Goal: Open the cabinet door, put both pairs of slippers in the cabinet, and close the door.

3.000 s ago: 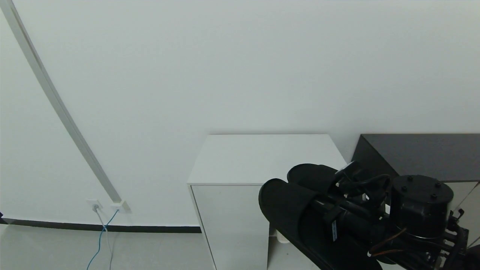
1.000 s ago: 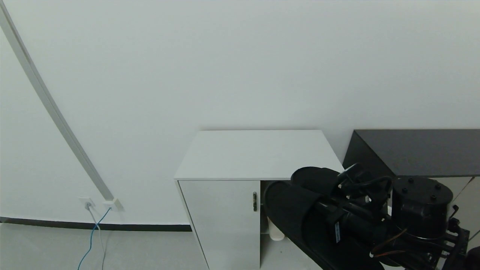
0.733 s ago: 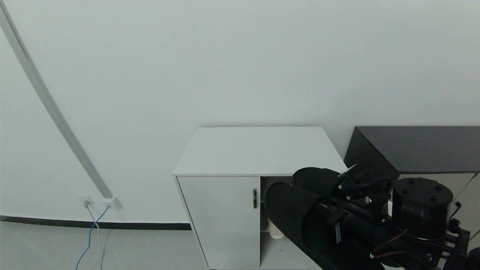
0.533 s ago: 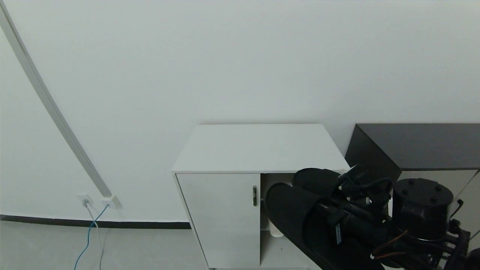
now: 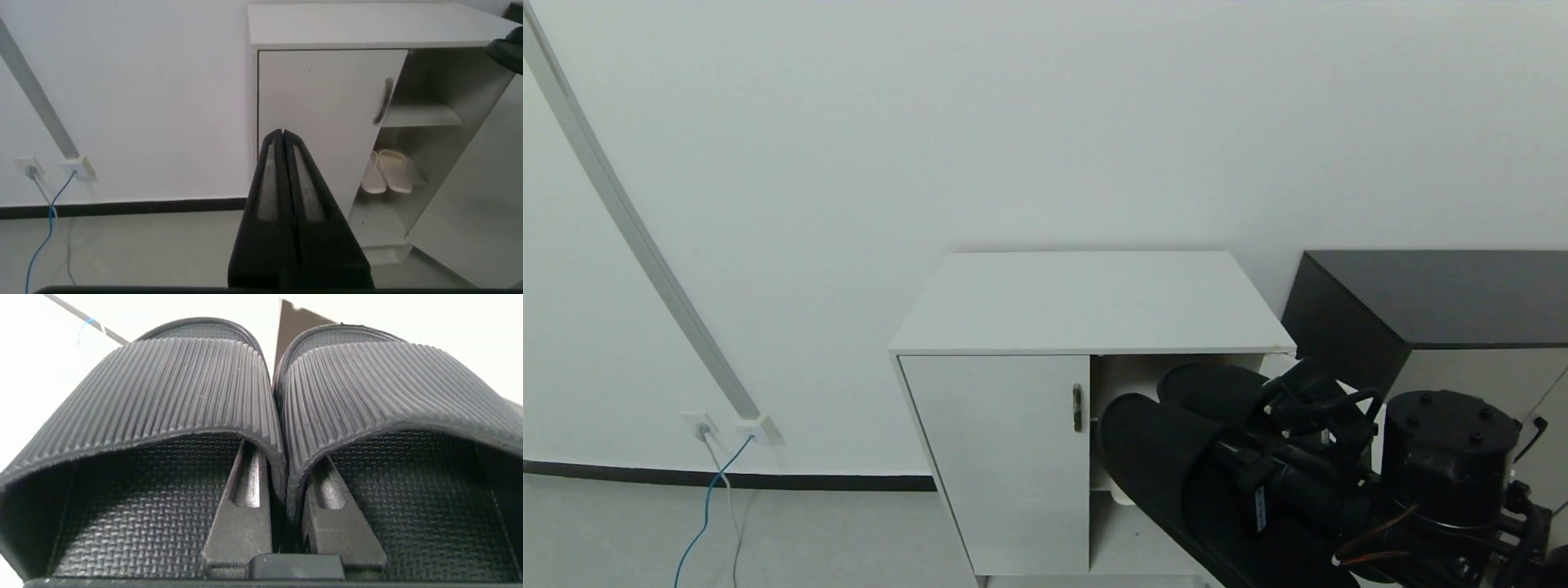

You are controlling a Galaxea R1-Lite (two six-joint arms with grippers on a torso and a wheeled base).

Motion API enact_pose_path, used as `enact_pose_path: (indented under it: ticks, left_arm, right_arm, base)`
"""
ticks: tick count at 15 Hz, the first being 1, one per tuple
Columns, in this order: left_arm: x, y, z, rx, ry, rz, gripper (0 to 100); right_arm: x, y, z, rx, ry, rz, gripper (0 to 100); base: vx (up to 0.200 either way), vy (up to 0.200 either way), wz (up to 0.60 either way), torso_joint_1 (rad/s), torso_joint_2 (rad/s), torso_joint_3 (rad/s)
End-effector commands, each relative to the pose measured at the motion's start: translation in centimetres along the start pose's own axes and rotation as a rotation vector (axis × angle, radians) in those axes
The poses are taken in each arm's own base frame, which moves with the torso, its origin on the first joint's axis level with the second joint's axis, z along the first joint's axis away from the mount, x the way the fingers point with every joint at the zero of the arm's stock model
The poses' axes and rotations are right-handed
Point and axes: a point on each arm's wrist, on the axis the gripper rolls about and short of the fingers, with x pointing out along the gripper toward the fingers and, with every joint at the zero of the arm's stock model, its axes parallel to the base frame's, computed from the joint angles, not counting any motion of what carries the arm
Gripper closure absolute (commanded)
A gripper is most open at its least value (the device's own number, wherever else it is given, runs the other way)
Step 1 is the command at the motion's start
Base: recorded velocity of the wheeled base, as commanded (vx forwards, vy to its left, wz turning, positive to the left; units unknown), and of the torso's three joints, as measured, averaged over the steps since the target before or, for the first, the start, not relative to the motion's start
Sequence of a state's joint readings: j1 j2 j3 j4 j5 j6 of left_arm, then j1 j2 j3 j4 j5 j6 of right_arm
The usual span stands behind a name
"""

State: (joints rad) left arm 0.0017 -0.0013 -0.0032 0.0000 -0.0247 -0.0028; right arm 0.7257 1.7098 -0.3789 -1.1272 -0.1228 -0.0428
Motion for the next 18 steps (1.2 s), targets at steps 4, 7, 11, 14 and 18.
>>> enact_pose_path:
  ticks: [4, 7, 11, 14, 18]
  left_arm:
    - [0.01, 0.00, 0.00, 0.000, 0.001, 0.000, 100]
    - [0.01, 0.00, 0.00, 0.000, 0.001, 0.000, 100]
    - [0.01, 0.00, 0.00, 0.000, 0.001, -0.002, 100]
    - [0.01, 0.00, 0.00, 0.000, 0.001, 0.000, 100]
    - [0.01, 0.00, 0.00, 0.000, 0.001, -0.002, 100]
  right_arm:
    - [0.04, 0.09, -0.19, -0.002, 0.008, 0.003, 100]
    - [0.07, 0.09, -0.22, -0.002, 0.009, 0.003, 100]
    - [0.02, 0.13, -0.30, -0.003, 0.012, 0.005, 100]
    - [0.10, 0.14, -0.40, -0.003, 0.017, 0.005, 100]
    - [0.08, 0.14, -0.44, -0.003, 0.018, 0.005, 100]
  base:
    - [0.000, 0.000, 0.00, -0.201, 0.49, 0.276]
    - [0.000, 0.000, 0.00, -0.227, 0.56, 0.325]
    - [0.000, 0.000, 0.00, -0.212, 0.54, 0.326]
    - [0.000, 0.000, 0.00, -0.186, 0.52, 0.325]
    - [0.000, 0.000, 0.00, -0.167, 0.50, 0.330]
